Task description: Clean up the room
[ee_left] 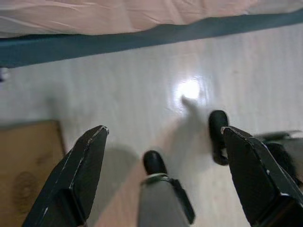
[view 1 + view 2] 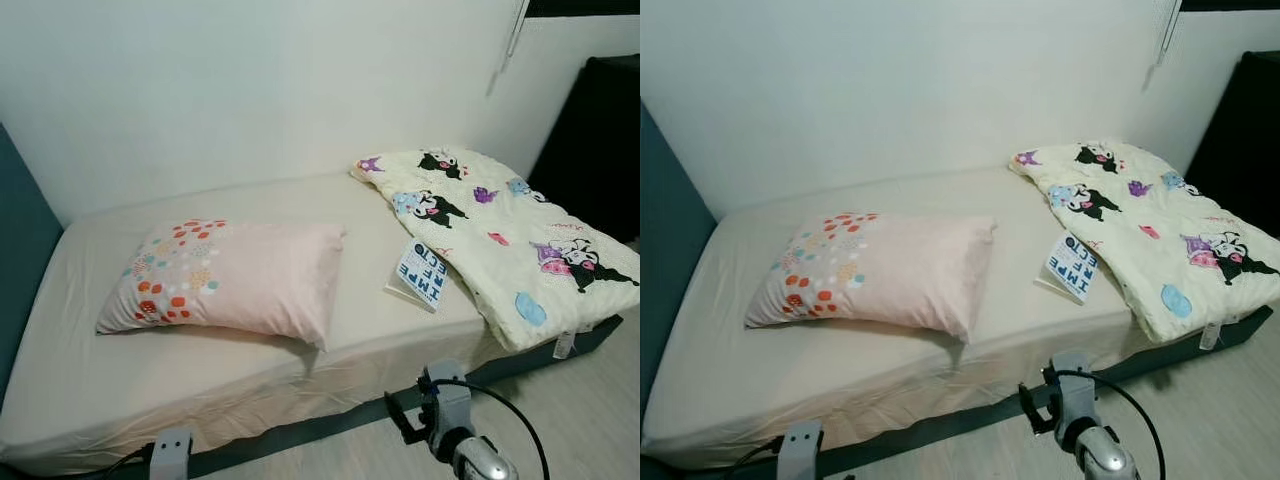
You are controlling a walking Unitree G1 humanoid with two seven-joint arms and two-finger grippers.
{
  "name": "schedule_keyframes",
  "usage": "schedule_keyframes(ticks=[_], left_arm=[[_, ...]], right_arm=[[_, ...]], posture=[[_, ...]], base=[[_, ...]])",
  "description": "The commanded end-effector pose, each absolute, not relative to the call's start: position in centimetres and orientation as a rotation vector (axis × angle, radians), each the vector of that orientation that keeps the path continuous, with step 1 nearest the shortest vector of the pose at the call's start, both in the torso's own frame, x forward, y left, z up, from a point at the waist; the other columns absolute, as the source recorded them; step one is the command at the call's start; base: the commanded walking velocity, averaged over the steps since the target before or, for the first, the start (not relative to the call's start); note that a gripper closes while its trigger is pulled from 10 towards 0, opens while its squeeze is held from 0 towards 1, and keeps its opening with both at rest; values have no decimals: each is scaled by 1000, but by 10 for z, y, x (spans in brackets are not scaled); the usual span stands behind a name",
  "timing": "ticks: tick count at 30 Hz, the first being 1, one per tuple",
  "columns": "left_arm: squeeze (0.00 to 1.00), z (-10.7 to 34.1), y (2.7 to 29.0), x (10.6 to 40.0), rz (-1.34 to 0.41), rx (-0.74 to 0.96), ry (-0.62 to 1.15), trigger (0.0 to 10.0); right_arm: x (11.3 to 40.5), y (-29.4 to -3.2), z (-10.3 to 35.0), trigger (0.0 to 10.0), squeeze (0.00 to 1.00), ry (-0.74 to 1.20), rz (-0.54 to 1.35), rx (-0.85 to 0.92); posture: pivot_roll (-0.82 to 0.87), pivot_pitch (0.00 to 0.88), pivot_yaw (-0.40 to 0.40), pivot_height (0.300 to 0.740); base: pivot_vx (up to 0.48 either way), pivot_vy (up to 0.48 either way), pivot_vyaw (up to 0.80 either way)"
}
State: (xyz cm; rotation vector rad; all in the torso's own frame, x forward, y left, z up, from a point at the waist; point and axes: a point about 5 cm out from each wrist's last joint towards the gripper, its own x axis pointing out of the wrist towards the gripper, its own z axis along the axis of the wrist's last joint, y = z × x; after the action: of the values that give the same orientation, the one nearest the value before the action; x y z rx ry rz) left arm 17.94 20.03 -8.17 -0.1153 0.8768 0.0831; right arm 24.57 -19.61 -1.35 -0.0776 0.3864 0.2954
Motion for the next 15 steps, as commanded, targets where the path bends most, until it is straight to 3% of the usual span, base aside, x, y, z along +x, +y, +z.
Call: schedule_keyframes(ticks=[1,9,15], left_arm=[[0,-80,208,180,121,-117,871,10000],[0,-74,212,190,151,-156,830,10000],[0,-74,210,192,148,-158,827,10000]], right_arm=[[247,-193,-11,10000,0,360,304,-68],[254,-188,-5,10000,0,334,330,-90],[254,-186,-3,10000,0,334,344,-94]], posture=[[-120,0,17,731],[-117,0,17,731],[-117,0,17,731]], base=[[0,0,0],[0,0,0],[287,0,0]])
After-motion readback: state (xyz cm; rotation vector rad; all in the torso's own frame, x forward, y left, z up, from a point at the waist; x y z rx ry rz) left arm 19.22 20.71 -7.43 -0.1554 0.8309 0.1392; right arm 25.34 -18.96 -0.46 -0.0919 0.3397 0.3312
